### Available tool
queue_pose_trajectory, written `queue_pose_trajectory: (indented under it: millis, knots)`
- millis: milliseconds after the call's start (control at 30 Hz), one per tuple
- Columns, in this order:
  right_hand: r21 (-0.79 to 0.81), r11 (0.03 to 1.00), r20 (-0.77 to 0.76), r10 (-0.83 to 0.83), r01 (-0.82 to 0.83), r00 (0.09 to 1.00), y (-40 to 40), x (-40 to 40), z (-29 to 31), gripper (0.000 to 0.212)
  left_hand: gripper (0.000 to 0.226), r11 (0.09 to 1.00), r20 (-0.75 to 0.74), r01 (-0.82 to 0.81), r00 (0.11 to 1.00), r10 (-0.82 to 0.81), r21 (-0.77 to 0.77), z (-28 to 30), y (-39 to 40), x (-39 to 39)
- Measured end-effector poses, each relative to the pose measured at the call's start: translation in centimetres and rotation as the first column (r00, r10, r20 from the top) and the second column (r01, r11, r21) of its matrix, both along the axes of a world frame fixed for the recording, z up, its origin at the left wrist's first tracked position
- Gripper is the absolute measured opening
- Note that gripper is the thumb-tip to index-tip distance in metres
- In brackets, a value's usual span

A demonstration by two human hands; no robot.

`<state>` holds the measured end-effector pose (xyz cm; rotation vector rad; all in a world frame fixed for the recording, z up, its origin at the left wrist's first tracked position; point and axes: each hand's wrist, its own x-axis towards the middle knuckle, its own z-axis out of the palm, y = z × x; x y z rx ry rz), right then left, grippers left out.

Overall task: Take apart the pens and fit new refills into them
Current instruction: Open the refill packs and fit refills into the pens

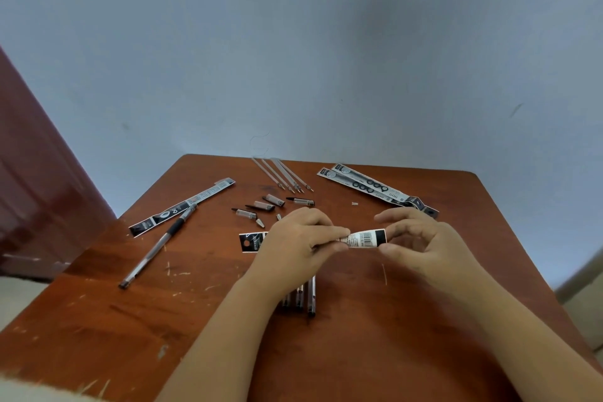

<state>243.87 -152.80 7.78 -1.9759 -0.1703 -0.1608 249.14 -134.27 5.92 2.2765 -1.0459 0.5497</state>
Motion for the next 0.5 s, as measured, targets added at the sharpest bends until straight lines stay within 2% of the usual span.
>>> queue_pose_trajectory:
  millis: [133, 333, 500]
  knots:
    - [-0.008, 0.999, 0.099, -0.052, 0.053, 0.994, 0.0, 0.0, 0.0, 0.025, 0.032, 0.999, -0.055, -0.027, 0.998, 0.026, -0.017, 0.5, 1.1, 0.2]
    - [-0.073, 0.979, 0.318, -0.156, 0.188, 0.935, -0.4, 0.3, -0.7, 0.037, 0.023, 0.97, -0.089, -0.239, 0.968, 0.234, -0.046, 1.1, 4.4, 0.5]
    - [-0.081, 0.972, 0.384, -0.175, 0.222, 0.907, -0.2, 0.1, -0.7, 0.033, 0.023, 0.934, -0.135, -0.357, 0.926, 0.352, -0.014, 0.7, 8.0, -0.8]
